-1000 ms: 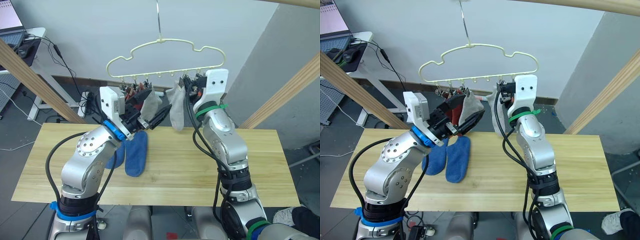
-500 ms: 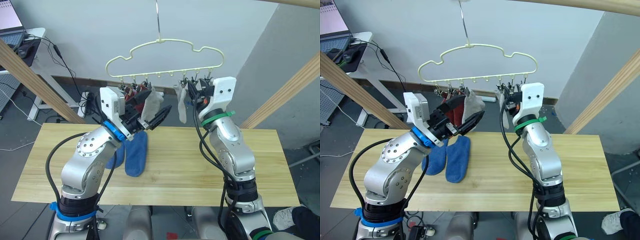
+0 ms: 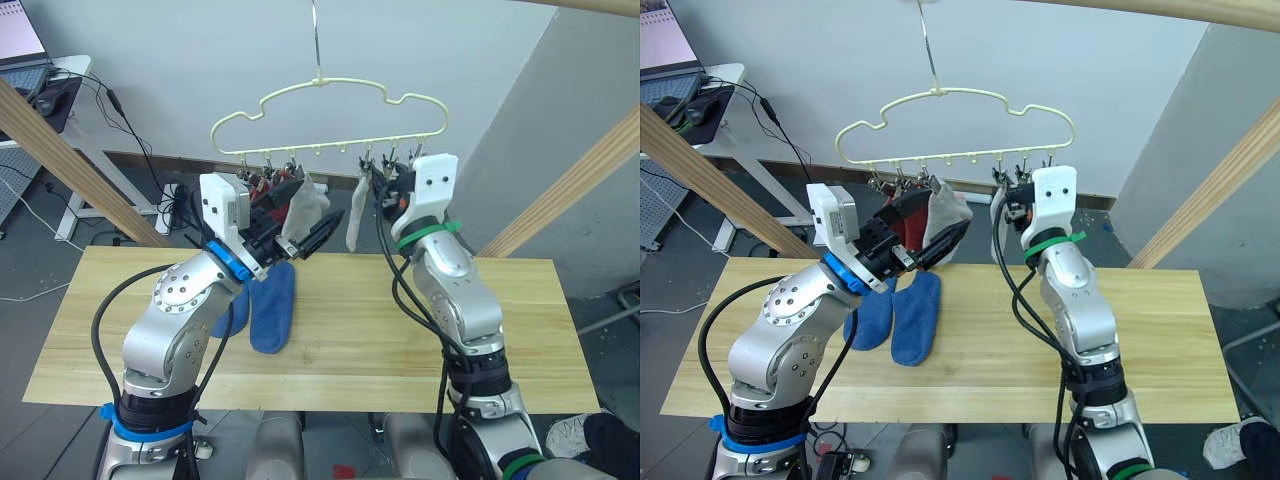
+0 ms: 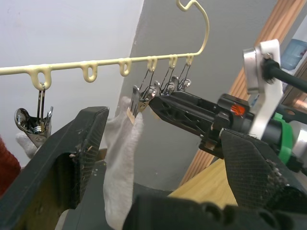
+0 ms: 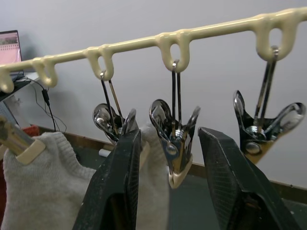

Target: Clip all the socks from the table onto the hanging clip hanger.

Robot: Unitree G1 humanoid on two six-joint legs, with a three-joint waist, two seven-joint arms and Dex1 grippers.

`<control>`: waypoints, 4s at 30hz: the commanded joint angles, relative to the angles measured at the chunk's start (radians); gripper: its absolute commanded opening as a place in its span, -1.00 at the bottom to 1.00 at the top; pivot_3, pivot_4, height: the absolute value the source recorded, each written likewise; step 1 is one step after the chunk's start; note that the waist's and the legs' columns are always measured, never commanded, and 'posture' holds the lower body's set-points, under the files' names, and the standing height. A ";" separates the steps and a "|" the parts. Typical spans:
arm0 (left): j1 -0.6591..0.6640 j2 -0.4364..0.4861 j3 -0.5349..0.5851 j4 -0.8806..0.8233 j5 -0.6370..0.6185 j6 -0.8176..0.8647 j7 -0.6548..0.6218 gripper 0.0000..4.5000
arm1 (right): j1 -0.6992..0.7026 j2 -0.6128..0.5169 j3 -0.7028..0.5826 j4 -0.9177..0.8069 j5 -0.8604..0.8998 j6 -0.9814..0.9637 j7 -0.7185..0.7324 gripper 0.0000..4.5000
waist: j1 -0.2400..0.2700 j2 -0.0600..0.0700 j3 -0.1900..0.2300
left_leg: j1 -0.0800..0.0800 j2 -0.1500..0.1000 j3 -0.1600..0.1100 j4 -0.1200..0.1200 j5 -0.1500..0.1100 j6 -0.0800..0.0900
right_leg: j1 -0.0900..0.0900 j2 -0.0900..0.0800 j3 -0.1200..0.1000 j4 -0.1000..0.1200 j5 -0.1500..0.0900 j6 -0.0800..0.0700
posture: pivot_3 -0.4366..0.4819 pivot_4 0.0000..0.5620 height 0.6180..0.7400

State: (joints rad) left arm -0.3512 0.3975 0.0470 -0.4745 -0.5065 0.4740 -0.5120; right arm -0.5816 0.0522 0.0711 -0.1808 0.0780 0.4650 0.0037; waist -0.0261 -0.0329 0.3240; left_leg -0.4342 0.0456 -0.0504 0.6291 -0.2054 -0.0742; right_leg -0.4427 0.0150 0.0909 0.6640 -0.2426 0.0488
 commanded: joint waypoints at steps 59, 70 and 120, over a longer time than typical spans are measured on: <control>0.234 0.016 0.005 0.113 0.190 -0.120 0.061 0.88 | -0.062 -0.153 -0.105 -0.081 0.264 0.179 0.218 -0.89 | 0.006 0.000 0.000 | 0.000 0.000 0.000 0.000 0.000 0.000 | 0.000 0.000 0.000 0.000 0.000 0.000 | 0.12 0.12 1.00; 0.234 -0.026 0.007 0.065 0.184 -0.144 0.071 0.88 | -0.036 -0.146 -0.037 -0.035 0.117 0.046 0.137 -0.96 | 0.000 0.000 0.000 | 0.000 0.000 0.000 0.000 0.000 0.000 | 0.000 0.000 0.000 0.000 0.000 0.000 | 0.15 0.09 1.00; 0.095 -0.026 -0.005 -0.007 0.114 -0.093 0.026 0.88 | -0.003 0.027 -0.016 -0.089 -0.047 0.037 -0.069 -0.22 | 0.001 0.000 0.000 | 0.000 0.000 0.000 0.000 0.000 0.000 | 0.000 0.000 0.000 0.000 0.000 0.000 | 0.15 0.10 1.00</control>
State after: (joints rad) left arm -0.2487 0.3697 0.0396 -0.4402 -0.3797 0.3858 -0.4834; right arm -0.5687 0.0695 0.0604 -0.2228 0.0259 0.5172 -0.0600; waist -0.0255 -0.0326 0.3242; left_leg -0.4340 0.0456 -0.0503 0.6292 -0.2054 -0.0741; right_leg -0.4426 0.0148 0.0910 0.6641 -0.2427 0.0486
